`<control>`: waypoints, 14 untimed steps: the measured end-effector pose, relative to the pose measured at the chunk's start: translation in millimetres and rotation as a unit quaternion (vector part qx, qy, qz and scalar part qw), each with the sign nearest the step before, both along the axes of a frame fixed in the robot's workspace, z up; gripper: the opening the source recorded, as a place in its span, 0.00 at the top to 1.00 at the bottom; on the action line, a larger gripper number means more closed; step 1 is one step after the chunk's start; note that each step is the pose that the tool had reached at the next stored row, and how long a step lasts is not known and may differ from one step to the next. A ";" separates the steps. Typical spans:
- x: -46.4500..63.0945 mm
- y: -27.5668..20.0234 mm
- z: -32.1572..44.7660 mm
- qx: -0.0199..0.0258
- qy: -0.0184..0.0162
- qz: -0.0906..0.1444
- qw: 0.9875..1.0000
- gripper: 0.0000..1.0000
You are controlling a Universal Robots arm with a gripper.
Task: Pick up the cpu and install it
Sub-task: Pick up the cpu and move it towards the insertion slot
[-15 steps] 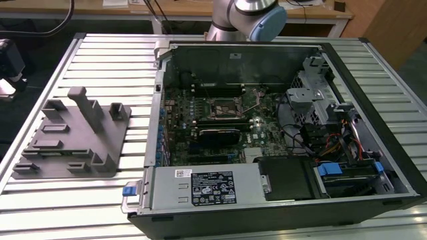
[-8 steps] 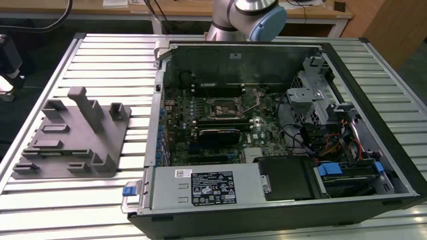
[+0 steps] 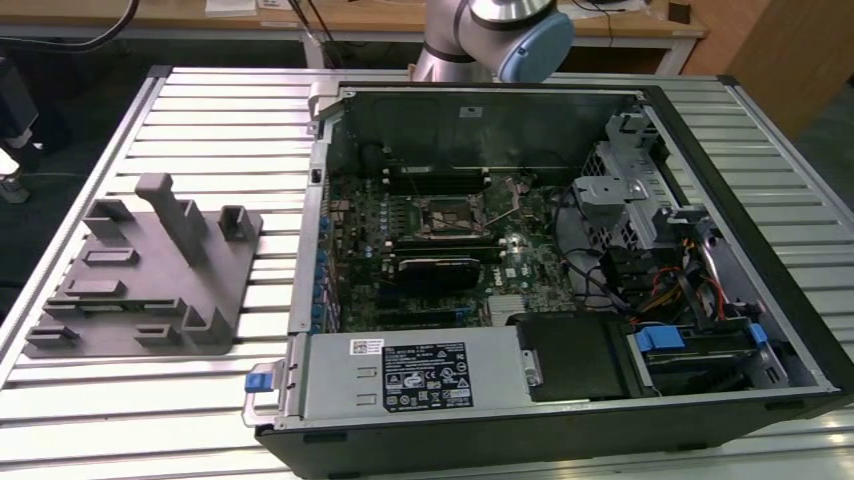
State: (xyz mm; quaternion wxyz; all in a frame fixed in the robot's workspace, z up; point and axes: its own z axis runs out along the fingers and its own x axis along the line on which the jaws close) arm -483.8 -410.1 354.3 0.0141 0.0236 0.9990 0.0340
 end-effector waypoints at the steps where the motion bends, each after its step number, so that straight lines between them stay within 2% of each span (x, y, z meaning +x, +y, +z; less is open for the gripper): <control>1: 0.0 0.0 1.2 0.000 0.000 0.000 1.000 0.46; 14: 0.0 0.4 12.2 0.000 0.000 0.000 1.000 0.46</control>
